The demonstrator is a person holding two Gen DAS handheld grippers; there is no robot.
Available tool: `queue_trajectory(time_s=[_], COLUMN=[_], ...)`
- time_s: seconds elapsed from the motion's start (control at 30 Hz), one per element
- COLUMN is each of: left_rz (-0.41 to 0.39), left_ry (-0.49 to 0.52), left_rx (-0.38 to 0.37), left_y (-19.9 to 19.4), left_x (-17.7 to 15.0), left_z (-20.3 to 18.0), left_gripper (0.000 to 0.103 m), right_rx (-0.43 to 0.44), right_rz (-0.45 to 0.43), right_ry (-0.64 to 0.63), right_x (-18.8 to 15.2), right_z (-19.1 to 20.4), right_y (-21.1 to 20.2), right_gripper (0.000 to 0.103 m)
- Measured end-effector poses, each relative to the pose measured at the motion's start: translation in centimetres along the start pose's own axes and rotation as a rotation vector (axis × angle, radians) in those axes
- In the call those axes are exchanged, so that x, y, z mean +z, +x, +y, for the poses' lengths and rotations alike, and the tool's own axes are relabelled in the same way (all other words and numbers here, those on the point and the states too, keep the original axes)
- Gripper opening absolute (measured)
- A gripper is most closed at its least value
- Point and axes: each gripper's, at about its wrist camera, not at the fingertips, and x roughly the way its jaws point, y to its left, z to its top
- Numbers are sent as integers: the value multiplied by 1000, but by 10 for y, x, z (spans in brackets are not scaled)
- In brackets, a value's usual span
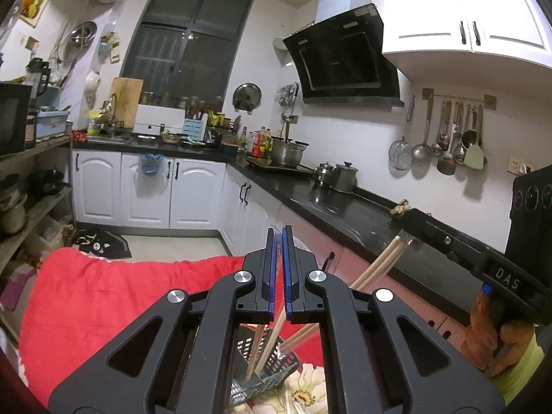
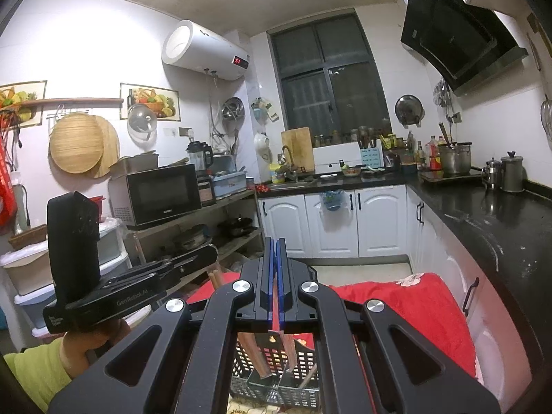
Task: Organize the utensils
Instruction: 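Lift the left tool's chopstick above the green holder while the right tool carries its own, then open the left tool over the holder while the right tool releases its chopstick inside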
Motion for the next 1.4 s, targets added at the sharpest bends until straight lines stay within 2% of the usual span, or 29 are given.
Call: queue_trajectory(time_s=[0.3,0.6,1.23,1.3,1.4], left_rz=[6,30,128,140,153], left_ry=[-37,6,-8,-9,-14], left_rx=[4,-3,16,17,25], left_y=[13,26,38,38,36], left_x=[-18,-36,-65,-66,-69], left_z=[14,10,19,19,19], left_gripper=[1,1,2,2,17], right_rx=[-38,-109,-117,-122,-123], right_rz=[53,81,180,188,197], right_ry=[16,23,77,77,78], right_x=[-23,-48,-78,-79,-81], right_z=[-6,-17,-29,-30,-30], right_y=[18,34,45,44,42], right_gripper=[2,2,3,8,25])
